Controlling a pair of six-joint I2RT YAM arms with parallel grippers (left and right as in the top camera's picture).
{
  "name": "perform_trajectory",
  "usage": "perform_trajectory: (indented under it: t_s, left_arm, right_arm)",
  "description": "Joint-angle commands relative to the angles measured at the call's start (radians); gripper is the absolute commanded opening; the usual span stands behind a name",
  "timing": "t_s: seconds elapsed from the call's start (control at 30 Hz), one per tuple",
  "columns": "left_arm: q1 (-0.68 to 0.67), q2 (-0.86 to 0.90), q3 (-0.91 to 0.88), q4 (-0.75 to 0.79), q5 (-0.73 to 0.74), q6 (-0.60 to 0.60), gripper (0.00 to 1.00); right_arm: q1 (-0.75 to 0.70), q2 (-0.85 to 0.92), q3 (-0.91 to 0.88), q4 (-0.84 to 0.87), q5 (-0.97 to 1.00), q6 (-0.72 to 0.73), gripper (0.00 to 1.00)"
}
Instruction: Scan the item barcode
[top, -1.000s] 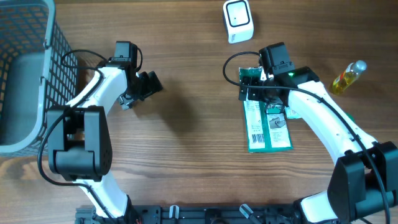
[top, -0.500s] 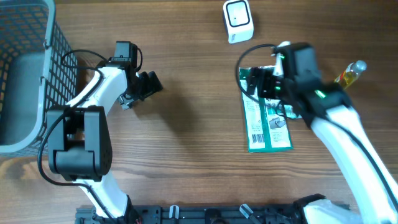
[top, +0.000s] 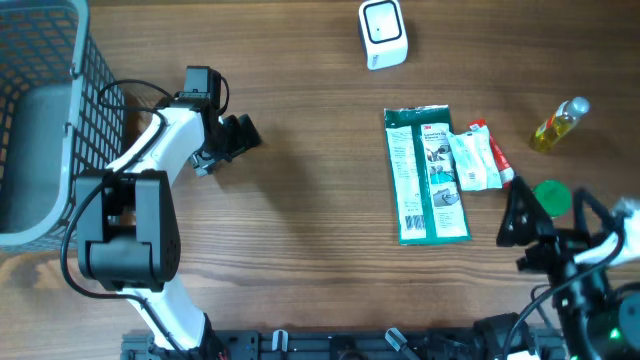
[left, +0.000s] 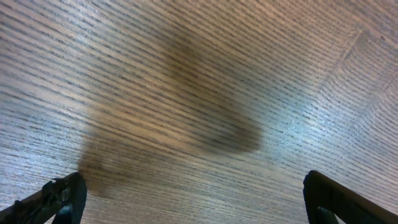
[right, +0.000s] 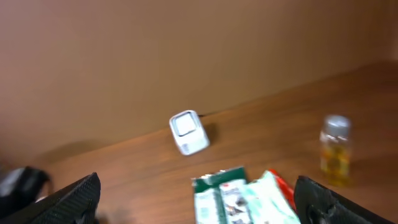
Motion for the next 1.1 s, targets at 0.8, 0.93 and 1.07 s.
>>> perform_trajectory:
  t_s: [0.8, 0.93, 1.07]
  left_arm:
    - [0.0, -0.012, 0.008, 0.0, -0.009, 0.002, 1.0]
    - [0.0, -0.012, 0.008, 0.0, -0.009, 0.001, 1.0]
    - [0.0, -0.012, 0.008, 0.0, -0.009, 0.002, 1.0]
  right_arm:
    - [-0.213, -0.344, -0.932, 1.141, -0.235, -0.28, 1.0]
    - [-0.213, -0.344, -0.932, 0.885, -0.29, -0.312, 1.0]
    - [-0.213, -0.344, -0.932, 0.763, -0.308, -0.359, 1.0]
